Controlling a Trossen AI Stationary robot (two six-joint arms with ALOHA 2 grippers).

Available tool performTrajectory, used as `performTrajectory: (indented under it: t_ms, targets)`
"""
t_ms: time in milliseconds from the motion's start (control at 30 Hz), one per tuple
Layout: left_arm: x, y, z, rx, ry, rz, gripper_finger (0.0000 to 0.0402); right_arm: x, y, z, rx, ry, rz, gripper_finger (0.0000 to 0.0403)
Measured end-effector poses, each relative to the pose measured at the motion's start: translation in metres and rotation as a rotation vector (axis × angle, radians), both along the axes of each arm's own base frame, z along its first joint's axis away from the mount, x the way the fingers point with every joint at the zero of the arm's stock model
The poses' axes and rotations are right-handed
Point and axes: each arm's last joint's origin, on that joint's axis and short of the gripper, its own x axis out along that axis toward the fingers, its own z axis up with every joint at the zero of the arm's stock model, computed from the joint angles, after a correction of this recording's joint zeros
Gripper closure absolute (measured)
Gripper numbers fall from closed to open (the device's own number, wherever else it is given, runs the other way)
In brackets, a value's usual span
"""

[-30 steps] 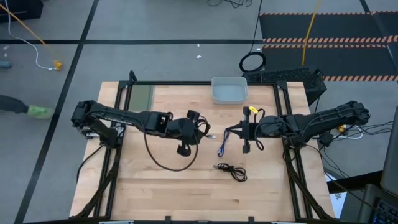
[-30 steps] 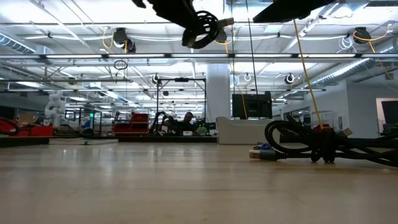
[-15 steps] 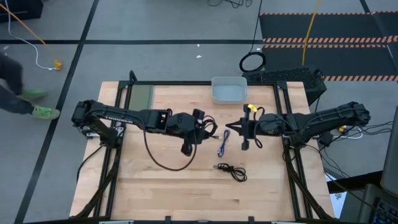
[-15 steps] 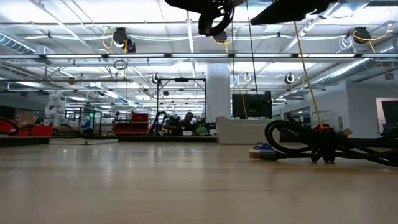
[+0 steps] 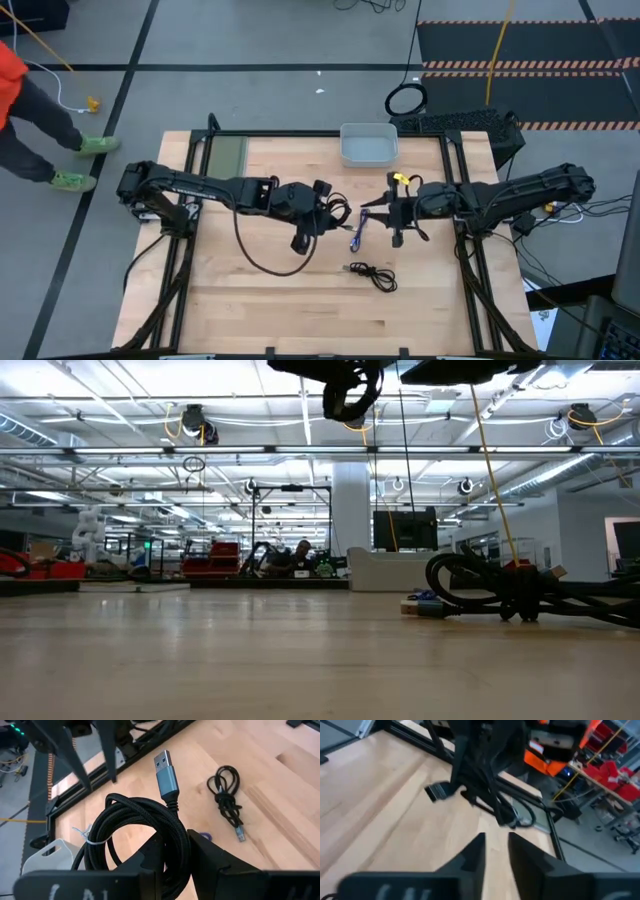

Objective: Pick and place USB-C Cables
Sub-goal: Put the left black charger cable into the white bin

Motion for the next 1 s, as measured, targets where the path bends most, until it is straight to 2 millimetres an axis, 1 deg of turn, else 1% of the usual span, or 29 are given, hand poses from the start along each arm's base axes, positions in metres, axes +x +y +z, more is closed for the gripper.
performTrajectory:
  t_ms: [133,200,300,400,533,767,867,1000]
  targets:
    - [0.004,-0.001,-0.008,0.008,0.023,-0.02,0.0327,0.007,0.003,-0.004,-0.048,0.004,0.018,0.0257]
    - [0.008,0.0,-0.009,0.012,0.007,-0.036,0.0327,0.012,0.003,-0.009,-0.07,0.026,0.024,0.0235]
    - [0.009,-0.001,-0.011,0.018,0.009,-0.044,0.0327,0.021,0.005,-0.018,-0.113,0.055,0.039,0.0212]
    - [0.01,-0.001,-0.014,0.007,0.015,-0.037,0.0327,0.027,0.006,-0.024,-0.147,0.068,0.05,0.0201]
    - [0.012,-0.001,-0.014,0.008,0.007,-0.039,0.0327,0.033,0.007,-0.023,-0.18,0.025,0.058,0.0198]
    - [0.014,-0.001,-0.017,0.007,0.011,-0.064,0.0327,0.034,0.007,-0.022,-0.219,0.012,0.078,0.0201]
    - [0.015,-0.001,-0.017,0.009,0.008,-0.066,0.0327,0.034,0.009,-0.022,-0.237,0.014,0.093,0.0216]
    - [0.015,-0.002,-0.017,0.006,0.001,-0.073,0.0327,0.034,0.011,-0.022,-0.258,0.008,0.162,0.025]
